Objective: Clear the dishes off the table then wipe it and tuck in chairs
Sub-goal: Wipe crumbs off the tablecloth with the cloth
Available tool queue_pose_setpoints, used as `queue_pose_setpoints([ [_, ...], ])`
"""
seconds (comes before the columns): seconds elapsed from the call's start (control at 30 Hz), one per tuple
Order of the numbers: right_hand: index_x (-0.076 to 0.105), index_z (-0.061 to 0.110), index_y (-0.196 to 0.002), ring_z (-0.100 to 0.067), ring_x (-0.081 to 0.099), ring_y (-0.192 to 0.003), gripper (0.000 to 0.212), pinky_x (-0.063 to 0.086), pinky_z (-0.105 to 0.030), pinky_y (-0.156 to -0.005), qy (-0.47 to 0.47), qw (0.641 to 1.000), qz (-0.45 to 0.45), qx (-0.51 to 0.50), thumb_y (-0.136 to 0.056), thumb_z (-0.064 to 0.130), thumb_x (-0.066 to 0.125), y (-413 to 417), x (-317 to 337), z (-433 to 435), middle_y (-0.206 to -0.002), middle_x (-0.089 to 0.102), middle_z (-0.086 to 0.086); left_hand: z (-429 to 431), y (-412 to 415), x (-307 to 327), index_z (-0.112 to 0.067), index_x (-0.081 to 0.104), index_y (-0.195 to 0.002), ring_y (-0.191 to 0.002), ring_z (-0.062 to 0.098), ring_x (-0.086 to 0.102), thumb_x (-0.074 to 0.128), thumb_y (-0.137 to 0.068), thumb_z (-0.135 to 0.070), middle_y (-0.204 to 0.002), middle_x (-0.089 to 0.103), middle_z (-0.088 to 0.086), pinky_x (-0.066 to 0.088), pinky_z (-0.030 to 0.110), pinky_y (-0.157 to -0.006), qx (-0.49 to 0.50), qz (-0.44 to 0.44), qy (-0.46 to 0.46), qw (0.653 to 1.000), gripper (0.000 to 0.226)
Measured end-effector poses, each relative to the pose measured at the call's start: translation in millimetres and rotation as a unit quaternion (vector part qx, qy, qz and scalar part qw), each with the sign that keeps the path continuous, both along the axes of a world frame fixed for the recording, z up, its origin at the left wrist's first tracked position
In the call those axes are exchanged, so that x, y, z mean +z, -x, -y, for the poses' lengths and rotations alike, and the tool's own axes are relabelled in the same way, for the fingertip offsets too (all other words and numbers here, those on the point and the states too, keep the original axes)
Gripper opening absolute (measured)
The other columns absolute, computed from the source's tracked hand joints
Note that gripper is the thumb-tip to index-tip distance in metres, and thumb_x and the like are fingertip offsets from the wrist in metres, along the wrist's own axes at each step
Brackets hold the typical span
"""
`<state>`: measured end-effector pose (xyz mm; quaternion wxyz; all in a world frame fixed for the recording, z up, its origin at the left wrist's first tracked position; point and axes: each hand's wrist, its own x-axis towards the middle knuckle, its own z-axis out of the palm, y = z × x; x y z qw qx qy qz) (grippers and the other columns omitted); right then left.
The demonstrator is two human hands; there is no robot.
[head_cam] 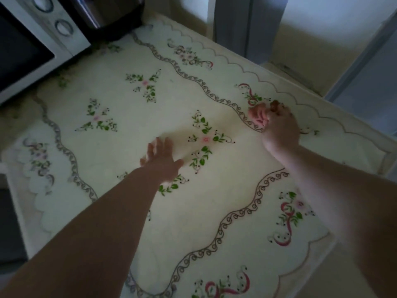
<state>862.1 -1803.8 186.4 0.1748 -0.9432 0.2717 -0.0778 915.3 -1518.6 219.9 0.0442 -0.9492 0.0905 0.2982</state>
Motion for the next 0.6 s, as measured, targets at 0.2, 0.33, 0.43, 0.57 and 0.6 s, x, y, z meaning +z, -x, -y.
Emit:
queue_pose_setpoints([
  [0.2,0.065,0.020,-0.105,-0.013,0.057,-0.113,0.021,0.046,-0.029,-0.102,-0.030,0.921,0.121,0.369,-0.094,0.029,0.049,26,11,-143,-0.123,0.059,0.000,-19,-31,37,-0.019,-0.012,-0.152,-0.141,0.034,0.016,0.075,-0.076,-0.045,-0.159,-0.004,0.006,0.032,0.048,-0.111,-0.111,-0.014,-0.088,0.990,0.118],
  [0.33,0.053,0.024,-0.114,0.002,0.066,-0.085,0.024,0.058,-0.023,-0.069,-0.048,0.911,0.109,0.396,-0.095,0.037,0.043,-1,4,-107,-0.102,0.067,0.012,-22,-37,36,-0.009,-0.017,-0.151,-0.142,0.039,0.014,0.083,-0.065,-0.047,-0.159,-0.008,0.012,0.028,0.048,-0.114,-0.044,-0.030,-0.101,0.993,0.137],
  [0.43,0.043,0.025,-0.103,-0.005,0.063,-0.066,0.021,0.048,-0.022,-0.049,0.003,0.985,0.062,0.159,-0.096,0.044,0.042,-45,-4,-35,-0.092,0.065,0.002,-18,-40,32,-0.008,-0.018,-0.150,-0.144,0.042,0.009,0.084,-0.068,-0.039,-0.159,-0.013,0.015,0.025,0.049,-0.115,-0.036,-0.042,-0.091,0.994,0.135],
  [0.57,0.049,0.006,-0.125,-0.032,0.054,-0.112,0.032,0.047,-0.042,-0.094,0.019,0.998,-0.046,-0.025,-0.093,0.012,0.050,-73,5,-16,-0.123,0.055,-0.016,-21,-41,24,-0.012,-0.015,-0.151,-0.144,0.039,0.012,0.084,-0.068,-0.037,-0.160,-0.011,0.012,0.030,0.047,-0.114,-0.033,-0.023,-0.085,0.996,0.132],
  [0.6,0.051,0.006,-0.124,-0.033,0.053,-0.113,0.031,0.047,-0.044,-0.095,0.010,0.999,-0.028,-0.018,-0.093,0.013,0.048,-78,13,-35,-0.124,0.055,-0.017,-25,-40,24,-0.015,-0.012,-0.152,-0.144,0.037,0.015,0.085,-0.067,-0.039,-0.160,-0.008,0.009,0.033,0.047,-0.112,-0.032,-0.014,-0.079,0.996,0.132],
])
